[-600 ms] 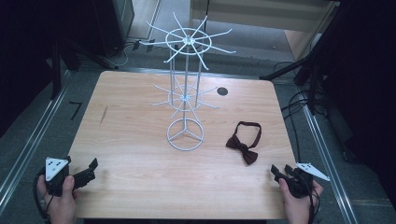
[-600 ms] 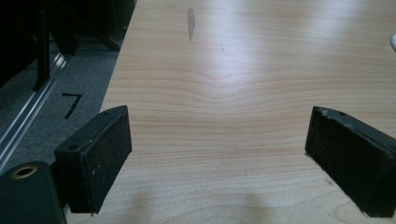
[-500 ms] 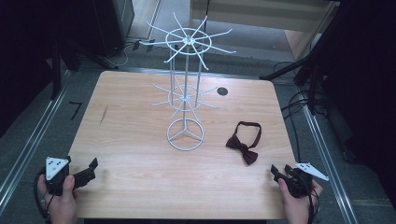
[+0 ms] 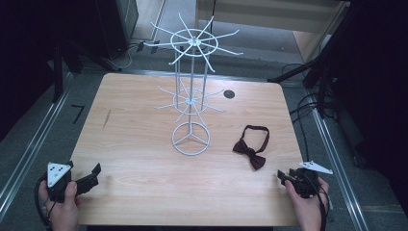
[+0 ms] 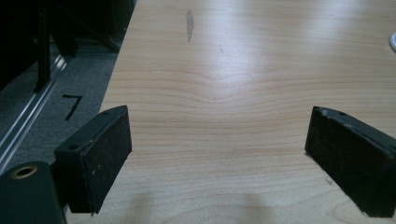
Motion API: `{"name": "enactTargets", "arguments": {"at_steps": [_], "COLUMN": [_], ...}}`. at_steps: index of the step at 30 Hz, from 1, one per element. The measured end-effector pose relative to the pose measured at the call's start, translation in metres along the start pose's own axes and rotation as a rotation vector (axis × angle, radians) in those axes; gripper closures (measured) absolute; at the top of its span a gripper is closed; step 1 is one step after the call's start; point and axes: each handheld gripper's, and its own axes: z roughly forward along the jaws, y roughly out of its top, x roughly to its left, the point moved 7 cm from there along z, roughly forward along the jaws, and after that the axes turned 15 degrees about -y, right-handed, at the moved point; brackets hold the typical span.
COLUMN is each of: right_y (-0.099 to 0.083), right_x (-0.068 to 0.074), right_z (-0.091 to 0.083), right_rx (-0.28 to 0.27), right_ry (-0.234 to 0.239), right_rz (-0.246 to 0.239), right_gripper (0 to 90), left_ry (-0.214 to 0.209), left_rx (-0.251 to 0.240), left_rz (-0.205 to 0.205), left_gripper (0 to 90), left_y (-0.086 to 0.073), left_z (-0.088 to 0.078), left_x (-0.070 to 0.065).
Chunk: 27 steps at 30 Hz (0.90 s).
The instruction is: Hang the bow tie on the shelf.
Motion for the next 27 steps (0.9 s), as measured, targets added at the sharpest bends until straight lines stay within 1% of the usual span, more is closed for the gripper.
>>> {"name": "enactTargets", "arguments": {"at_steps": [2,3,5,6,9,10,11,13,14,15,16,18,19,20,21,22,23,24,25,26,27], "right_y": [0.003,0.007,0.011,0.017,0.028,0.032,0.037,0.048,0.048,0.060,0.064,0.073,0.078,0.078,0.085,0.088,0.088,0.090,0.097,0.098,0.102], "right_x": [0.002,0.003,0.005,0.009,0.015,0.016,0.017,0.018,0.018,0.021,0.022,0.023,0.024,0.024,0.023,0.023,0.023,0.023,0.022,0.022,0.022], "right_z": [-0.001,-0.003,-0.004,-0.003,-0.001,-0.001,0.000,0.002,0.002,0.004,0.005,0.010,0.013,0.013,0.019,0.022,0.022,0.025,0.031,0.033,0.035], "right_rx": [0.049,0.071,0.074,0.116,0.169,0.182,0.196,0.221,0.221,0.264,0.281,0.323,0.337,0.337,0.364,0.379,0.379,0.392,0.418,0.416,0.429], "right_ry": [-0.013,-0.029,-0.031,-0.031,-0.032,-0.032,-0.030,-0.047,-0.047,-0.048,-0.055,-0.061,-0.064,-0.064,-0.071,-0.080,-0.080,-0.082,-0.101,-0.098,-0.100], "right_rz": [-0.036,-0.050,-0.059,-0.084,-0.109,-0.114,-0.131,-0.153,-0.153,-0.173,-0.178,-0.204,-0.207,-0.207,-0.209,-0.211,-0.211,-0.213,-0.224,-0.226,-0.214], "right_gripper": [56.6,63.2,64.6,66.9,71.1,71.6,72.0,73.3,73.3,73.8,73.7,72.9,72.7,72.7,72.6,72.6,72.6,72.7,73.7,74.2,75.3], "left_ry": [0.000,-0.001,-0.001,-0.003,-0.007,-0.007,-0.007,-0.008,-0.008,-0.006,-0.006,-0.007,-0.007,-0.007,-0.008,-0.009,-0.009,-0.010,-0.010,-0.009,-0.009], "left_rx": [0.002,0.003,0.002,0.002,0.003,0.003,0.004,0.003,0.003,0.004,0.004,0.007,0.008,0.008,0.006,0.007,0.007,0.007,0.008,0.010,0.010], "left_rz": [0.000,-0.001,-0.001,-0.003,-0.002,-0.002,-0.002,-0.003,-0.003,-0.006,-0.006,-0.007,-0.007,-0.007,-0.007,-0.006,-0.006,-0.007,-0.007,-0.006,-0.007], "left_gripper": [7.9,7.9,7.9,7.9,7.9,7.9,7.9,7.9,7.9,7.9,7.9,7.9,7.9,7.9,7.9,7.9,7.9,7.9,7.9,7.9,7.9], "left_y": [0.000,0.000,0.000,0.000,0.000,0.000,0.000,0.000,0.000,0.000,0.000,0.000,0.000,0.000,0.000,0.000,0.000,0.000,0.000,0.000,0.000], "left_z": [0.000,0.000,0.000,0.000,0.000,0.000,0.000,0.000,0.000,0.000,0.000,0.001,0.001,0.001,0.000,0.000,0.000,0.001,0.001,0.001,0.001], "left_x": [0.000,0.000,0.000,0.000,0.001,0.001,0.001,0.001,0.001,0.001,0.001,0.001,0.001,0.001,0.001,0.001,0.001,0.001,0.001,0.001,0.001]}}
